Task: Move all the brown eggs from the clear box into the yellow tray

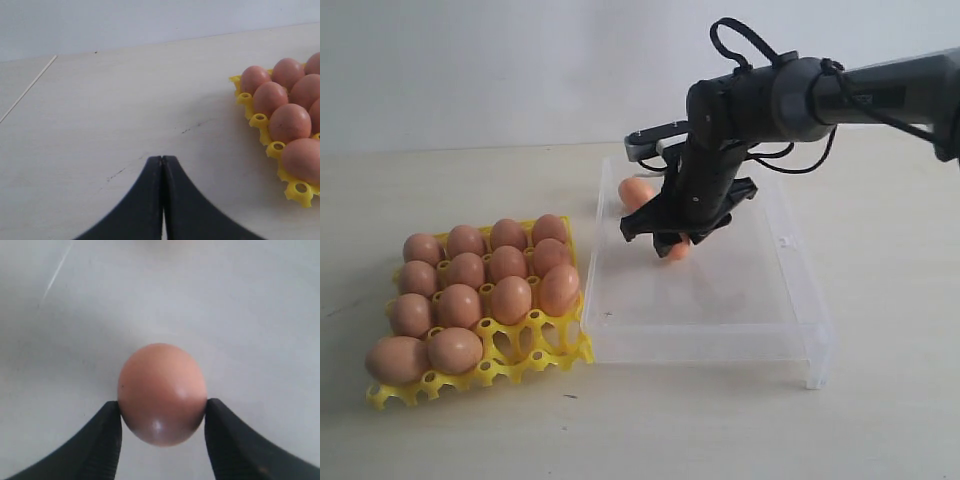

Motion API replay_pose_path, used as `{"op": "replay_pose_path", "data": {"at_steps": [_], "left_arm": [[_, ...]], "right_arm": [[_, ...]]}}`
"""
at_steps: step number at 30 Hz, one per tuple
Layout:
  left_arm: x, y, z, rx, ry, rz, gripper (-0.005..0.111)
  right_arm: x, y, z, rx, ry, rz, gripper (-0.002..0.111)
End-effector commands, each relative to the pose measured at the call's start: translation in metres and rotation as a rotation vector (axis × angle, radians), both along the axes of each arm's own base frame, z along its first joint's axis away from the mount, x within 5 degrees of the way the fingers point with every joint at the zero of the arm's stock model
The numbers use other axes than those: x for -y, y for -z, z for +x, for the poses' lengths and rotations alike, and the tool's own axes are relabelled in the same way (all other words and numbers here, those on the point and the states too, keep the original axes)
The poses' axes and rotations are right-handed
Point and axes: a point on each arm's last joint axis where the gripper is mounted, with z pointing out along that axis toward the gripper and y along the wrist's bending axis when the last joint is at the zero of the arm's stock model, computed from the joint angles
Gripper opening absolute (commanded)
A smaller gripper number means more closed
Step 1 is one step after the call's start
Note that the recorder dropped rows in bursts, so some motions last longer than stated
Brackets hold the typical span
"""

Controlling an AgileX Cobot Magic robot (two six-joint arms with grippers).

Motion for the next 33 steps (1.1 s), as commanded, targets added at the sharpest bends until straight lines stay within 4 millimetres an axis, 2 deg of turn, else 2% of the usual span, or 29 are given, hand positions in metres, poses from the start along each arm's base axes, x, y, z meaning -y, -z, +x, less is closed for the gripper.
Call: {"op": "replay_pose_path", "data": {"at_steps": [1,4,7,9,13,15,18,20,27,33], "left_arm": [[0.000,-0.002,0.000,0.018,0.006,-0.002,0.000],[0.000,-0.002,0.000,0.018,0.006,-0.002,0.000],[0.000,-0.002,0.000,0.018,0.006,-0.002,0.000],[0.000,-0.002,0.000,0.018,0.006,-0.002,0.000],[0.000,-0.002,0.000,0.018,0.006,-0.002,0.000],[0.000,-0.002,0.000,0.018,0.006,-0.002,0.000],[0.000,-0.002,0.000,0.018,0.006,-0.002,0.000],[0.000,-0.002,0.000,0.018,0.006,-0.002,0.000],[0.000,-0.002,0.000,0.018,0.006,-0.002,0.000],[0.000,-0.002,0.000,0.018,0.006,-0.002,0.000]], "right_arm": [[0.014,-0.010,-0.018,0.044,-0.052,-0.039,0.000],[0.021,-0.021,-0.028,0.142,-0.082,-0.028,0.000],[0.036,-0.008,-0.056,0.133,-0.099,-0.038,0.000],[0.041,0.000,-0.066,0.089,-0.098,-0.057,0.000],[0.041,0.001,-0.067,0.078,-0.095,-0.059,0.002],[0.042,0.000,-0.068,0.071,-0.101,-0.065,0.016],[0.042,-0.001,-0.069,0.063,-0.110,-0.071,0.051],[0.042,-0.002,-0.068,0.071,-0.116,-0.069,0.063],[0.034,-0.018,-0.054,0.147,-0.114,-0.033,0.062],[0.023,-0.046,-0.035,0.231,-0.088,0.034,0.062]]}}
